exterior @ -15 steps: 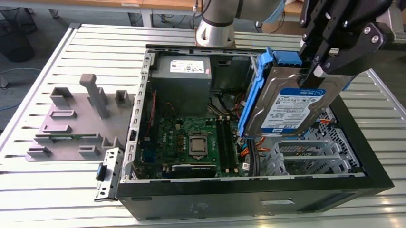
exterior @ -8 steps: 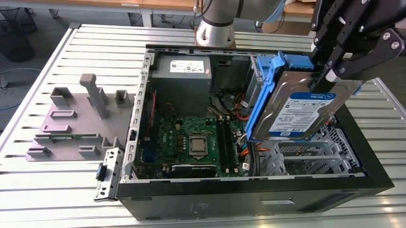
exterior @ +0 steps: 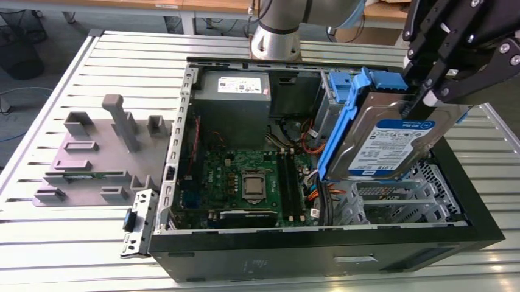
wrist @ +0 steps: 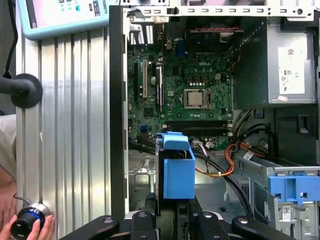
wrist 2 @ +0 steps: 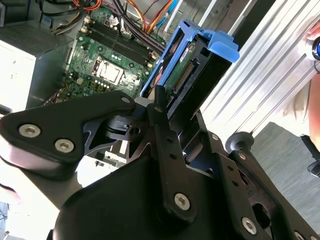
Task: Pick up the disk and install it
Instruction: 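Pick up the disk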
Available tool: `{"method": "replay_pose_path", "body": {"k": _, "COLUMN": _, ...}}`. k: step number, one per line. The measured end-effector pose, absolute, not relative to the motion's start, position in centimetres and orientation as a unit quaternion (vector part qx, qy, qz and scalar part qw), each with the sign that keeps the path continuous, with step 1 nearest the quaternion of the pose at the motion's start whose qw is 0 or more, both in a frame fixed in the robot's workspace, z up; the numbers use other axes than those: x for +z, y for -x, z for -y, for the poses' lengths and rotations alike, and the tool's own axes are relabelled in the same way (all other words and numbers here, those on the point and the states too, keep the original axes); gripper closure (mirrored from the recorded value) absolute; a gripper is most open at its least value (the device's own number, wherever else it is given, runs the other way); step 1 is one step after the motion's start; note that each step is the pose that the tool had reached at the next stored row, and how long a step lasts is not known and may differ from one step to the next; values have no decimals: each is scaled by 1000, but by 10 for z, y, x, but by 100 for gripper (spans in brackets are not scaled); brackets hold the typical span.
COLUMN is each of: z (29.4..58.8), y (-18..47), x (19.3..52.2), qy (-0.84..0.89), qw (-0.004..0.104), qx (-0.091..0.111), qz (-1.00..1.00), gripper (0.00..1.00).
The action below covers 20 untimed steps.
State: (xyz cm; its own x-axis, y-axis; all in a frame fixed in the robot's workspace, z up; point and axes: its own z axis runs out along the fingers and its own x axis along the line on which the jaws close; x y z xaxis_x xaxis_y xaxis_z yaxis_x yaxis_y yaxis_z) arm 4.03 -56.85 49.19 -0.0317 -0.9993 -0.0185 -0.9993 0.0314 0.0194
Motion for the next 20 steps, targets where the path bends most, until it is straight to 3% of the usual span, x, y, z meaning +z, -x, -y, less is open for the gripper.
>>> {"method": "replay_pose_path", "body": {"k": 13, "z": 573, "y": -87, "x": 491, "qy": -696, "qw": 11, "qx": -24, "qz": 718, "gripper": 65}}
{"method": "replay_pose_path", "body": {"k": 20, "z": 573, "y": -90, "x": 488, "qy": -697, "qw": 8, "qx": -21, "qz": 717, "gripper": 65}}
